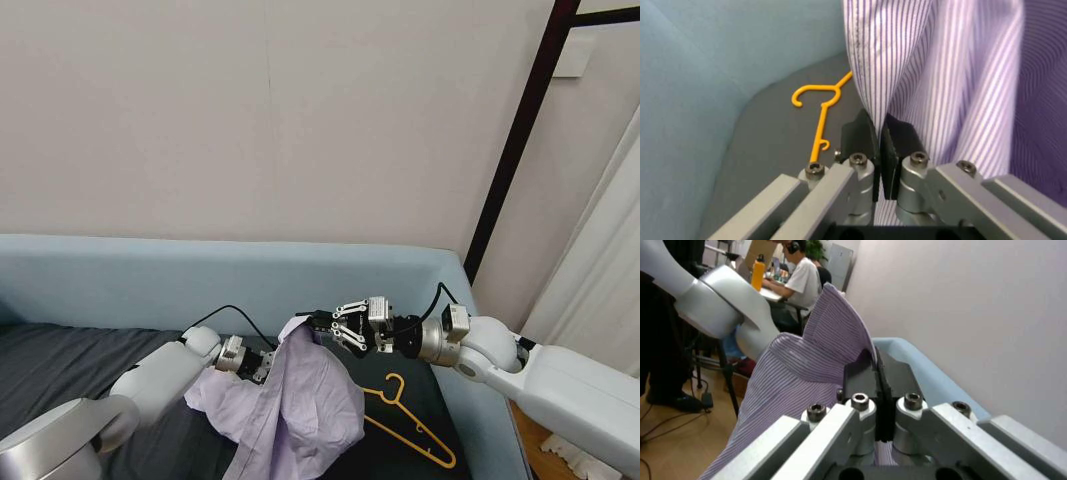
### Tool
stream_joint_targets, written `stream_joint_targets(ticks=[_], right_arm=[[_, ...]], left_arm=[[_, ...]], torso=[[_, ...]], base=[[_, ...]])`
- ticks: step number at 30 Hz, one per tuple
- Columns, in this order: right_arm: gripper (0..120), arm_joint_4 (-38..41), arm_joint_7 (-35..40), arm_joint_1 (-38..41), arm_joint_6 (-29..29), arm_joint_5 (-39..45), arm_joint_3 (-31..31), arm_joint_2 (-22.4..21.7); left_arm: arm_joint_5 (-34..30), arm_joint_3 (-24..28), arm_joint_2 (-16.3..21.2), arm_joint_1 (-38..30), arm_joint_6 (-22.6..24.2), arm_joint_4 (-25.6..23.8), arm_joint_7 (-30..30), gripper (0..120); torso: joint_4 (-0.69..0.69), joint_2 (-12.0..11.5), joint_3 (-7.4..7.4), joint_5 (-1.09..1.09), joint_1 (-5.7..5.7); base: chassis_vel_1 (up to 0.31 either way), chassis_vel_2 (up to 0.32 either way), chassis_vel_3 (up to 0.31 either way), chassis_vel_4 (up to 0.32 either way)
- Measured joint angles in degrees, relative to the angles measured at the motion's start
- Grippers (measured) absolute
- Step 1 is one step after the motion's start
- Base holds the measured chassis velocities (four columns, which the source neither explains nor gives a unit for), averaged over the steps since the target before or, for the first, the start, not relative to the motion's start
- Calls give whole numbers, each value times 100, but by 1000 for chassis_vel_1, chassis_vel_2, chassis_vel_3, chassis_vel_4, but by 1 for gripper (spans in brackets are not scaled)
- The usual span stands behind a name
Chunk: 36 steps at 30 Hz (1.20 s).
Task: Pick up the clothes from the sofa and hang them on the clothes hanger.
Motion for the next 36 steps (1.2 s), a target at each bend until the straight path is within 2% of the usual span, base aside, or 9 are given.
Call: stream_joint_targets(ticks=[8,14,19,20,25,29,30,34,36], right_arm=[[0,-504,148,-117,106,-109,278,70],[0,-885,344,-264,197,-344,678,101],[0,-1207,686,-396,238,-488,1298,118],[0,-1207,686,-396,238,-488,1298,118],[0,-1292,941,-269,177,-473,1506,140],[0,-1196,1339,-165,-47,-462,1652,156],[0,-1196,1339,-165,-47,-462,1652,156],[0,-873,1986,-123,-368,-341,1735,158],[0,-772,2171,-106,-464,-284,1746,161]], left_arm=[[-132,-337,278,-55,43,-343,-818,0],[-656,-416,760,-275,363,-900,-1640,0],[-1403,-444,1732,-447,1096,-2485,-2762,0],[-1403,-444,1732,-447,1096,-2485,-2762,0],[-1416,-415,2357,-699,1552,-3463,-3643,0],[-1483,-403,3078,-869,2187,-4472,-4813,0],[-1483,-403,3078,-869,2187,-4472,-4813,0],[-1841,-571,3754,-811,3025,-5543,-6055,0],[-1948,-712,3913,-710,3265,-5807,-6367,0]], torso=[[0,0,0,-1,0],[-2,0,1,0,1],[1,0,0,0,0],[1,0,0,0,0],[-1,0,0,0,0],[2,0,0,0,0],[2,0,0,0,0],[-1,0,0,2,0],[-1,0,0,1,0]], base=[[0,0,0,0],[0,0,0,0],[0,0,0,0],[0,0,0,0],[0,0,0,0],[0,0,0,0],[0,0,0,0],[0,0,0,0],[0,0,0,0]])
